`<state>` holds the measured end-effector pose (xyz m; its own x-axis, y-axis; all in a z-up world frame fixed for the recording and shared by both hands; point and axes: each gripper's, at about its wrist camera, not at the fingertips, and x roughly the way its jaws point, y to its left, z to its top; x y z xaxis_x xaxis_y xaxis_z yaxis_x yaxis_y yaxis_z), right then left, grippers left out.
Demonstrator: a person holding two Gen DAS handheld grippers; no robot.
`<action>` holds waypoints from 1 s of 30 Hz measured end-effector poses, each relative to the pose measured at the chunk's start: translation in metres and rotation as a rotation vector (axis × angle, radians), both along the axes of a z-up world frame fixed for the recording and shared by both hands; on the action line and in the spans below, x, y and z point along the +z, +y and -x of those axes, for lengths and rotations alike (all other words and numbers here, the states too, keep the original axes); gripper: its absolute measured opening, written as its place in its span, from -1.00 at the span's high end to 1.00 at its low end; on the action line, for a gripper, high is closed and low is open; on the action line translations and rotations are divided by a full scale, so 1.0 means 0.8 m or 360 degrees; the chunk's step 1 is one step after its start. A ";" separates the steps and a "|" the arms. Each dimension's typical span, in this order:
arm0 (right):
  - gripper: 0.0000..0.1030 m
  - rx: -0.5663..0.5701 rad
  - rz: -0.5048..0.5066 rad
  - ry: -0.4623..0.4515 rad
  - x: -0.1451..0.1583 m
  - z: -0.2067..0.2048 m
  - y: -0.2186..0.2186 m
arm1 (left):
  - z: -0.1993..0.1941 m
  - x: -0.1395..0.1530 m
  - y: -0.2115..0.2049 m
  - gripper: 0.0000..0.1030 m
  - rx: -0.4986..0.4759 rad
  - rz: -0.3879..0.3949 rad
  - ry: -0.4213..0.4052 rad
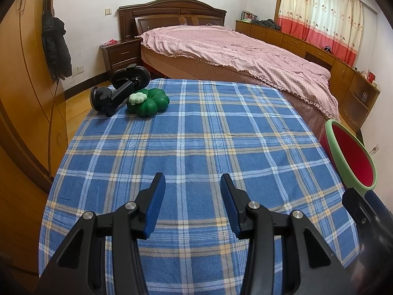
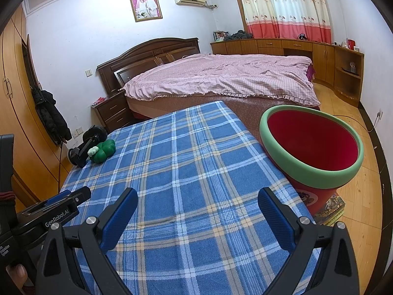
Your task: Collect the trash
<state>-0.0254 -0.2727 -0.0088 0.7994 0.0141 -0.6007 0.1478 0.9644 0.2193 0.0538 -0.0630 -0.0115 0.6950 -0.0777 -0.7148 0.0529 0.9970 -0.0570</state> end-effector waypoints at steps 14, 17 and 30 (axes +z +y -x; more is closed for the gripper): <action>-0.95 0.0000 0.0001 0.0003 -0.001 0.001 0.000 | 0.002 0.000 0.002 0.09 0.0012 0.0001 -0.0002; -0.95 -0.0001 0.0000 0.0002 -0.001 0.001 0.000 | 0.002 0.000 0.003 0.09 0.0017 0.0002 -0.0001; -0.95 -0.0004 0.0004 -0.0005 -0.002 0.003 0.001 | 0.006 0.002 0.004 0.09 0.0021 0.0001 -0.0022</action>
